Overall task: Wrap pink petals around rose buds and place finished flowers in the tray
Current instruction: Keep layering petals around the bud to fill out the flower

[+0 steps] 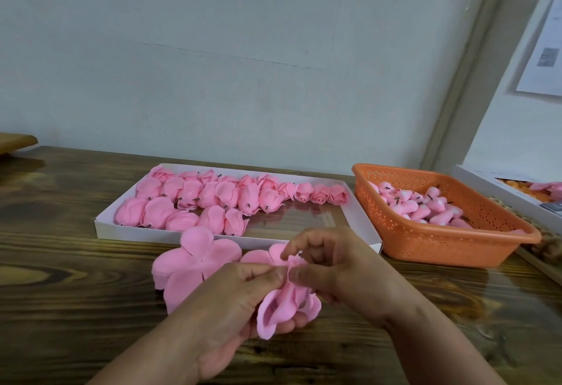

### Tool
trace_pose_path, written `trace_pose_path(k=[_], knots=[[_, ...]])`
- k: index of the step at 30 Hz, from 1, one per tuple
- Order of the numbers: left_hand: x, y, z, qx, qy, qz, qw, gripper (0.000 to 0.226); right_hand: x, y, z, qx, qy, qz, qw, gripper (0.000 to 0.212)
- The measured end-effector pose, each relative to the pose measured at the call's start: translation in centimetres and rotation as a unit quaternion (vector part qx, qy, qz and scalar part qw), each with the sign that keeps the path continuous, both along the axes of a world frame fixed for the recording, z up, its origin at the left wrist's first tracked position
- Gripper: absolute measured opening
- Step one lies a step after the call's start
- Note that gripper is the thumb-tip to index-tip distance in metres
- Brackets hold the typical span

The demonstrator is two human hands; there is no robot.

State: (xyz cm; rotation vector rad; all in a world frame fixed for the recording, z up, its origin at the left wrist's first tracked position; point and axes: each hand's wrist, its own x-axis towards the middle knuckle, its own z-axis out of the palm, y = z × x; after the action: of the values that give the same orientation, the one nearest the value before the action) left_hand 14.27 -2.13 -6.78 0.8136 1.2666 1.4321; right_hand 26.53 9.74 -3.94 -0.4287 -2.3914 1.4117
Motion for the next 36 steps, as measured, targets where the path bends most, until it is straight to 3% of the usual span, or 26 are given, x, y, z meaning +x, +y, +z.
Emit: trace_pose_path(k=[5, 8, 12, 15, 24, 29, 36], knots=[[0.0, 0.0, 0.2, -0.002, -0.004, 0.007, 1.000, 0.024, 0.0, -0.2, 0.1, -0.023, 0.021, -0.004, 0.999, 0.020], [0.2, -0.1, 0.5, -0.005, -0.003, 0.013, 1.000, 0.031, 0.1, -0.6, 0.0, -0.056, 0.028, -0.012, 0.998, 0.008], [0.4, 0.1, 0.1, -0.006, 0.056, 0.059, 0.997, 0.033, -0.1, -1.2, 0.1, -0.019, 0.011, -0.047, 0.999, 0.019], [0.4, 0.3, -0.3, -0.016, 0.088, 0.069, 0.994, 0.025, -0.3, -1.3, 0.1, 0.008, 0.001, -0.072, 0.997, 0.010], [0.0, -0.6, -1.1, 0.058, -0.105, 0.071, 0.990, 0.055, -0.5, -0.7, -0.1, -0.073, 0.085, -0.143, 0.983, 0.024], [0.5, -0.8, -1.2, 0.021, -0.048, 0.157, 0.986, 0.014, -0.7, -0.9, -0.4, -0.068, 0.084, -0.138, 0.985, 0.021], [-0.1, -0.3, -0.2, -0.009, -0.095, 0.210, 0.973, 0.026, -0.5, -1.0, -0.5, 0.027, 0.082, -0.078, 0.993, 0.020]])
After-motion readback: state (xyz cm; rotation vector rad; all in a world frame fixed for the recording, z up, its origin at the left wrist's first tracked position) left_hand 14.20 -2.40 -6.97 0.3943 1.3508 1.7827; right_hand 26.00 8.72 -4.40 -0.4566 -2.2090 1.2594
